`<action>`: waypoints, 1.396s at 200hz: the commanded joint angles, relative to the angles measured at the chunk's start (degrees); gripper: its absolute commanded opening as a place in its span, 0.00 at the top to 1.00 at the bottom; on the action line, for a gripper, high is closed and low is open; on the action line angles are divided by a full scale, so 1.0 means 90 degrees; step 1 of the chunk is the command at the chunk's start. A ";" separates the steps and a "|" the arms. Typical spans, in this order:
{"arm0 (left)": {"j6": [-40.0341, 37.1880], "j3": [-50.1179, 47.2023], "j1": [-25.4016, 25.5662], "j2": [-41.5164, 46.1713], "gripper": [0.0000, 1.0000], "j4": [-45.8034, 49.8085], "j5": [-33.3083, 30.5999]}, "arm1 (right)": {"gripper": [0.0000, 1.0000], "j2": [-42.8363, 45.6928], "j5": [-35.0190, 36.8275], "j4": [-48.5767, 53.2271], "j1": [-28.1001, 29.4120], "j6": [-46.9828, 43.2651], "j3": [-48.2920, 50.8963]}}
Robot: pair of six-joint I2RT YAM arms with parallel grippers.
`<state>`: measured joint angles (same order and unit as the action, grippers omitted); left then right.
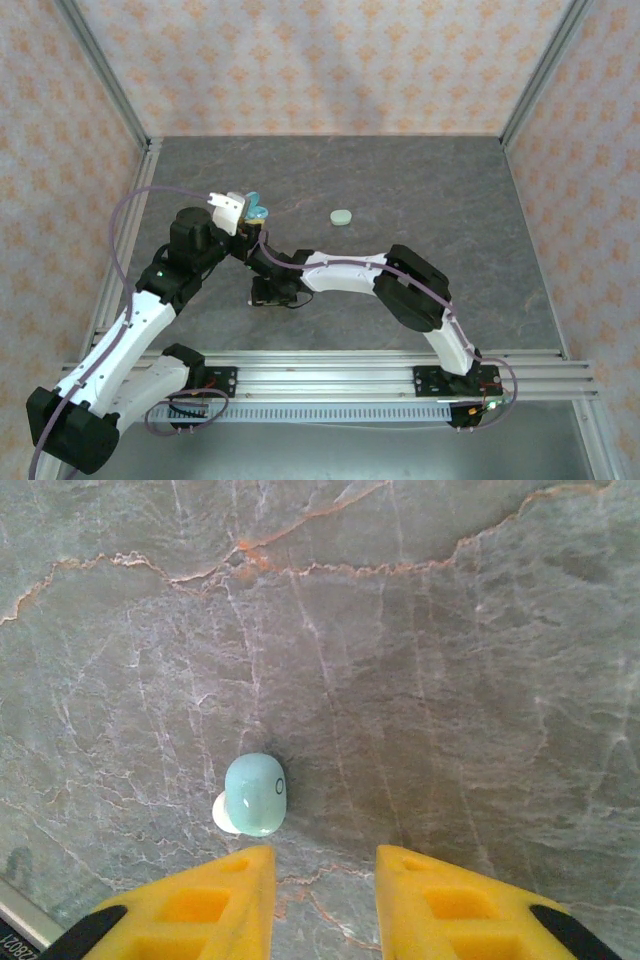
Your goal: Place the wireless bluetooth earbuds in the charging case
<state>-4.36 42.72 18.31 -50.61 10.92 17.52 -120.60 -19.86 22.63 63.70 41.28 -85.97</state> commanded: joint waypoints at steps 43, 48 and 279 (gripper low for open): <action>0.0027 0.0175 0.0015 0.0096 1.00 0.0241 -0.0103 | 0.68 0.0095 0.0252 -0.0863 0.0061 0.0034 0.0163; 0.0031 0.0189 0.0017 0.0096 1.00 0.0267 -0.0136 | 0.68 0.0122 0.0267 -0.0967 0.0061 0.0072 0.0240; 0.0191 0.0270 -0.0257 -0.0021 1.00 0.0418 -0.0375 | 0.68 -0.0033 0.0155 -0.1419 0.0092 -0.0120 0.0139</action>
<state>-3.29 43.16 16.58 -50.52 13.98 14.72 -120.29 -18.44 10.66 63.72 41.89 -82.52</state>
